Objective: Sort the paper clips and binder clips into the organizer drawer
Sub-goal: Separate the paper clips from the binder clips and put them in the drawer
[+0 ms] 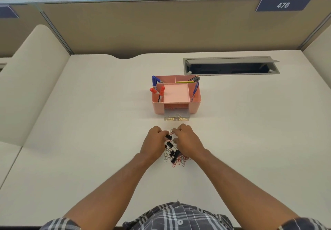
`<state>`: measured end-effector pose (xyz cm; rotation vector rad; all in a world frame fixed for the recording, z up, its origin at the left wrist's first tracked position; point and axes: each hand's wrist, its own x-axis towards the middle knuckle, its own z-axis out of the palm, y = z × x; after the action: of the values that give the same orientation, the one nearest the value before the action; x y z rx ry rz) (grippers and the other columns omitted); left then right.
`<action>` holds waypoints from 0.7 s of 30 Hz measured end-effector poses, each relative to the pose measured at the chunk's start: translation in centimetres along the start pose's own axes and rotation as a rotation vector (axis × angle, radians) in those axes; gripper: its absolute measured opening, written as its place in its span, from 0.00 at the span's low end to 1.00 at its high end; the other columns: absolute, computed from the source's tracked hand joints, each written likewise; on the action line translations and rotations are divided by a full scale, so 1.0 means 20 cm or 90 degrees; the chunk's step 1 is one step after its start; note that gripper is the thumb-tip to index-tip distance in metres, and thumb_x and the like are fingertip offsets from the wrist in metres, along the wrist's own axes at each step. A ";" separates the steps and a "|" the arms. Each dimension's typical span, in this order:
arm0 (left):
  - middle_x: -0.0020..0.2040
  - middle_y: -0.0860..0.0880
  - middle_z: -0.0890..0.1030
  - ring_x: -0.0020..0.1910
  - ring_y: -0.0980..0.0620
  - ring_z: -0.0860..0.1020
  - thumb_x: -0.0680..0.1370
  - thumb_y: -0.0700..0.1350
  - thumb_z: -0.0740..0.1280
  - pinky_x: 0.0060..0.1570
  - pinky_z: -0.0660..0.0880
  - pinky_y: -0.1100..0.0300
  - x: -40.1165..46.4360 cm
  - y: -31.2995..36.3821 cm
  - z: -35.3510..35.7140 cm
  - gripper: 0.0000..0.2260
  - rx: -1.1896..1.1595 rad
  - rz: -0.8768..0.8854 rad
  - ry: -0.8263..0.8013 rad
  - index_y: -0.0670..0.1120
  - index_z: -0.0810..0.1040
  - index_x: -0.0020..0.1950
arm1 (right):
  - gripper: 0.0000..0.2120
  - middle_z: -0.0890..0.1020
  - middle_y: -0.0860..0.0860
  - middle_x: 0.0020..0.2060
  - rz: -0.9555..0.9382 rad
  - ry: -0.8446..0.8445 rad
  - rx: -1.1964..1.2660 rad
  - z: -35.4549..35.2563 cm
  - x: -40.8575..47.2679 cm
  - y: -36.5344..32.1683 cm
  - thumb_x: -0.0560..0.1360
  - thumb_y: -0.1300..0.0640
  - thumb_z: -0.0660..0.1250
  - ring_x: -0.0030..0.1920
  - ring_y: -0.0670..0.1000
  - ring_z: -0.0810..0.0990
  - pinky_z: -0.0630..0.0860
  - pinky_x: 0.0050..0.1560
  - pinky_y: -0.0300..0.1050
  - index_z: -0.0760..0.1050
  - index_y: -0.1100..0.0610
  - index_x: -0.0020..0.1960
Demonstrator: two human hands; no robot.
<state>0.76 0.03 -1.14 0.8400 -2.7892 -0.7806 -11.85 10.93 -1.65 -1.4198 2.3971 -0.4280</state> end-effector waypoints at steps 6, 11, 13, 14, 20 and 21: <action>0.48 0.45 0.75 0.49 0.45 0.73 0.78 0.36 0.63 0.47 0.74 0.52 0.01 -0.05 0.00 0.09 0.020 -0.025 0.011 0.43 0.80 0.55 | 0.09 0.75 0.53 0.52 0.012 0.030 -0.025 0.02 -0.01 0.03 0.78 0.59 0.63 0.53 0.56 0.72 0.74 0.43 0.50 0.77 0.57 0.56; 0.49 0.43 0.77 0.49 0.43 0.75 0.80 0.38 0.61 0.49 0.73 0.53 0.01 -0.07 -0.02 0.09 -0.007 -0.088 0.041 0.41 0.80 0.55 | 0.08 0.75 0.53 0.49 0.021 0.018 -0.003 0.01 -0.02 0.04 0.79 0.61 0.61 0.52 0.55 0.72 0.75 0.45 0.50 0.78 0.58 0.52; 0.49 0.43 0.78 0.50 0.43 0.76 0.80 0.38 0.60 0.49 0.73 0.53 0.00 -0.07 -0.03 0.09 -0.017 -0.113 0.048 0.41 0.79 0.55 | 0.08 0.75 0.53 0.48 0.043 0.013 0.025 0.00 -0.01 0.04 0.78 0.61 0.61 0.51 0.55 0.72 0.75 0.46 0.49 0.78 0.58 0.50; 0.50 0.43 0.78 0.51 0.43 0.76 0.80 0.38 0.60 0.50 0.73 0.52 0.00 -0.07 -0.03 0.09 -0.026 -0.126 0.053 0.41 0.79 0.55 | 0.08 0.76 0.53 0.47 0.059 0.018 0.039 -0.01 0.00 0.03 0.79 0.60 0.60 0.51 0.55 0.73 0.74 0.46 0.48 0.78 0.57 0.50; 0.48 0.45 0.75 0.47 0.44 0.74 0.77 0.36 0.63 0.46 0.74 0.50 -0.03 -0.03 -0.03 0.06 -0.030 -0.101 0.085 0.42 0.76 0.51 | 0.06 0.77 0.54 0.49 0.072 0.019 0.013 -0.01 0.02 -0.04 0.79 0.59 0.62 0.52 0.55 0.73 0.76 0.48 0.51 0.77 0.59 0.52; 0.47 0.45 0.75 0.46 0.44 0.74 0.76 0.36 0.64 0.45 0.74 0.50 -0.04 -0.03 -0.03 0.04 -0.005 -0.066 0.071 0.41 0.77 0.50 | 0.06 0.77 0.54 0.49 0.073 0.016 0.008 -0.01 0.02 -0.04 0.78 0.61 0.62 0.52 0.56 0.73 0.76 0.48 0.51 0.77 0.59 0.52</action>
<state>1.87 -0.19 -0.92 1.0022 -2.6610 -0.7360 -11.43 10.22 -1.18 -1.2717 2.4760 -0.4326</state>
